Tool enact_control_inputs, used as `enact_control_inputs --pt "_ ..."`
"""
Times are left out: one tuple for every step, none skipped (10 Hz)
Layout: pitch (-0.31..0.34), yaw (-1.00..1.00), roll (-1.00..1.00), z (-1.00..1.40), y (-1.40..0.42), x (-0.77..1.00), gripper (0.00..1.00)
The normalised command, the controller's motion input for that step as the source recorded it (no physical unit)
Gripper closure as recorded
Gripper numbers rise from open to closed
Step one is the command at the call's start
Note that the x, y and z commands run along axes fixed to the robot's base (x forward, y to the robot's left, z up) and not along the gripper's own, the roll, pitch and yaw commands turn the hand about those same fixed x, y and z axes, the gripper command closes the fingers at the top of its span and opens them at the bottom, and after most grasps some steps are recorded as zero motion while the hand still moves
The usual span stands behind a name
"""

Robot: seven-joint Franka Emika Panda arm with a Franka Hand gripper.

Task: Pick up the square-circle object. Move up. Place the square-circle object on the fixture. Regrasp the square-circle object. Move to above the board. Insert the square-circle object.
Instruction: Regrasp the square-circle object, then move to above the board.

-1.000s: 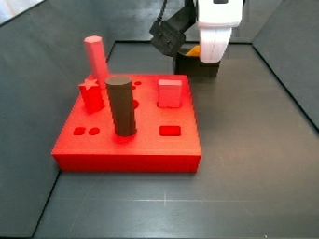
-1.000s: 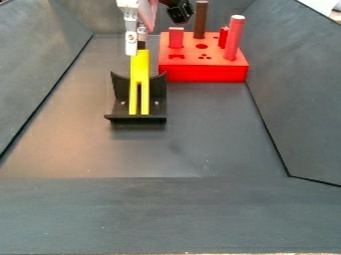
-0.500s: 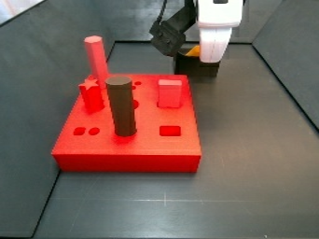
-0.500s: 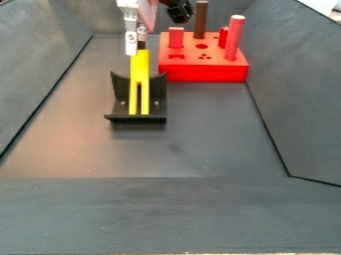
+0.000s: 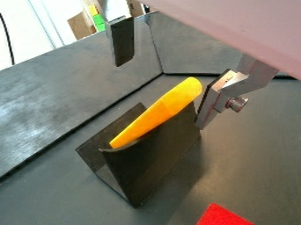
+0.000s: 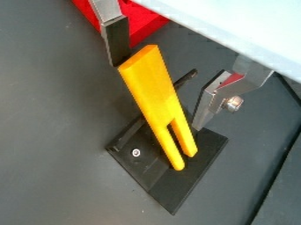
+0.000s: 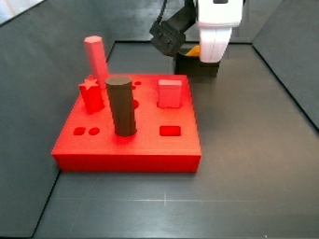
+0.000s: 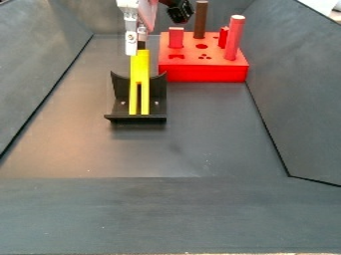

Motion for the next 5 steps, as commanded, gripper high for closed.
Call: enact_control_inputs --pt "0.204 0.09 -0.01 0.0 -0.02 0.08 0.0" --pt "0.204 0.09 -0.01 0.0 -0.02 0.08 0.0" --pt "0.204 0.09 -0.01 0.0 -0.02 0.08 0.0" --pt "0.0 0.0 0.0 0.17 0.5 0.0 1.0" --pt "0.231 0.37 0.07 1.0 0.25 0.09 1.0"
